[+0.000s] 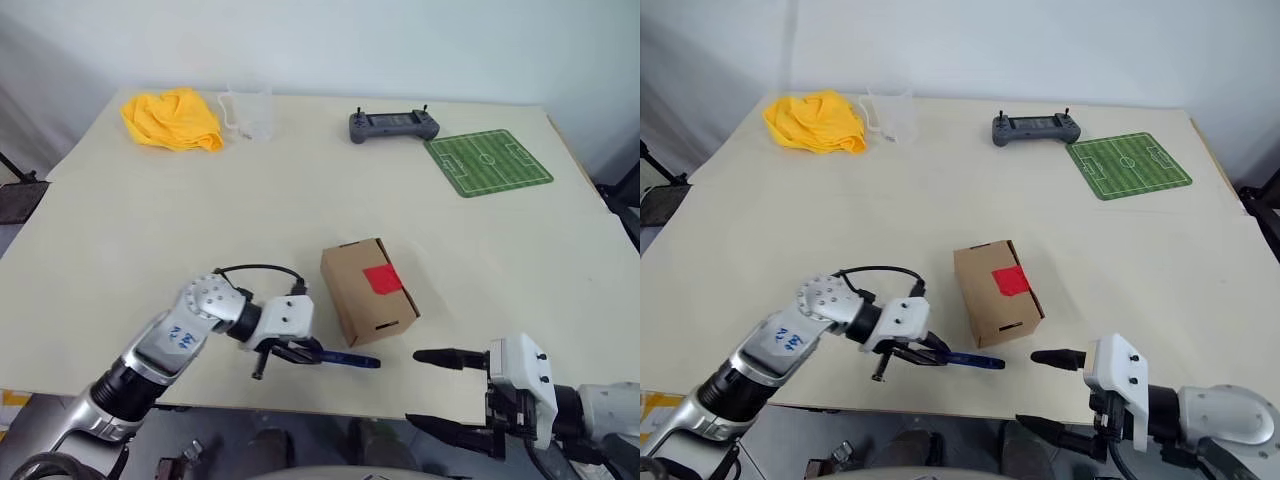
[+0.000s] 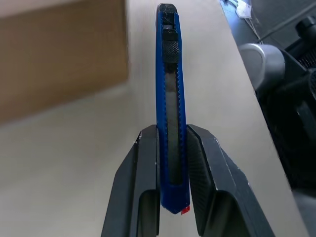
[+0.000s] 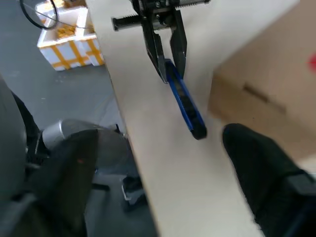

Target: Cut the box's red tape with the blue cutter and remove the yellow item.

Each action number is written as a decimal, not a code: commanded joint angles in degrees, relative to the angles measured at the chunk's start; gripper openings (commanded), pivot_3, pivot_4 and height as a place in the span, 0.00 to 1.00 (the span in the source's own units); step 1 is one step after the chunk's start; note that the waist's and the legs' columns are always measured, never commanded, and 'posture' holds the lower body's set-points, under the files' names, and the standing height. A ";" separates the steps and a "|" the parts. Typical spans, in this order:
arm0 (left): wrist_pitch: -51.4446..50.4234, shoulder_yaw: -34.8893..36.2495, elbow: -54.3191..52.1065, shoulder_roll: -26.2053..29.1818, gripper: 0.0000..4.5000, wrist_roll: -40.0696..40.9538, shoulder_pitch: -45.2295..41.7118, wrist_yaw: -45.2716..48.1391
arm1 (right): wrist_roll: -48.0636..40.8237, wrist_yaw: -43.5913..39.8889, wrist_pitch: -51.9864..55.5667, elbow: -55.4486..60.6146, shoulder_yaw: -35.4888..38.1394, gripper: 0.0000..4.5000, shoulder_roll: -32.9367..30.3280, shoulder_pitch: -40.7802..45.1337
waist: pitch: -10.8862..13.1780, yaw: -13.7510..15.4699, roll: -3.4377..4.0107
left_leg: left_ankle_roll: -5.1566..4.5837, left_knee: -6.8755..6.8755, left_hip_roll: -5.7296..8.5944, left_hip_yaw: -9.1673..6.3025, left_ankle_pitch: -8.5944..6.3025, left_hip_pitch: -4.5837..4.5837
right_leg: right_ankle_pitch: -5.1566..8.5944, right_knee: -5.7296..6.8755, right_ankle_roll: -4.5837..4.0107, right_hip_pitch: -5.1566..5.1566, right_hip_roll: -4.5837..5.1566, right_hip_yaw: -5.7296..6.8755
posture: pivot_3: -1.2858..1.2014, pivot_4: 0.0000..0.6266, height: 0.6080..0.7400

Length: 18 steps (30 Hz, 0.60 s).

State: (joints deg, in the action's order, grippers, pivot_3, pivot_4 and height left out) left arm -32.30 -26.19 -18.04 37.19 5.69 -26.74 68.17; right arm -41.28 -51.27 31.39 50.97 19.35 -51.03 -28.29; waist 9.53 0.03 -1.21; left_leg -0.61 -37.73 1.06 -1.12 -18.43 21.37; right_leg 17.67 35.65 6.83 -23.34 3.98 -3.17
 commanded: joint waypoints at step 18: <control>-20.90 -10.12 -8.58 -2.89 0.10 -1.46 -5.16 -8.60 | 14.67 10.64 7.58 -3.88 -22.59 0.01 0.84 15.56 | 0.00 1.05 0.00 | 0.10 -0.11 0.02 -0.05 0.07 -0.06 | -0.01 0.00 0.00 0.09 0.03 0.00 | 0.52 0.24 1.00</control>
State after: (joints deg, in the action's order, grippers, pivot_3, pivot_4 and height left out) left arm -51.90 -34.93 -26.31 34.60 4.29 -31.43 60.64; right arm -27.14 -41.02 37.94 47.10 -2.11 -50.39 -13.58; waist 9.53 1.07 -1.21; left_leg -0.51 -37.84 1.08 -1.16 -18.36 21.31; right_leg 17.67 35.65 6.83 -23.24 4.01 -3.18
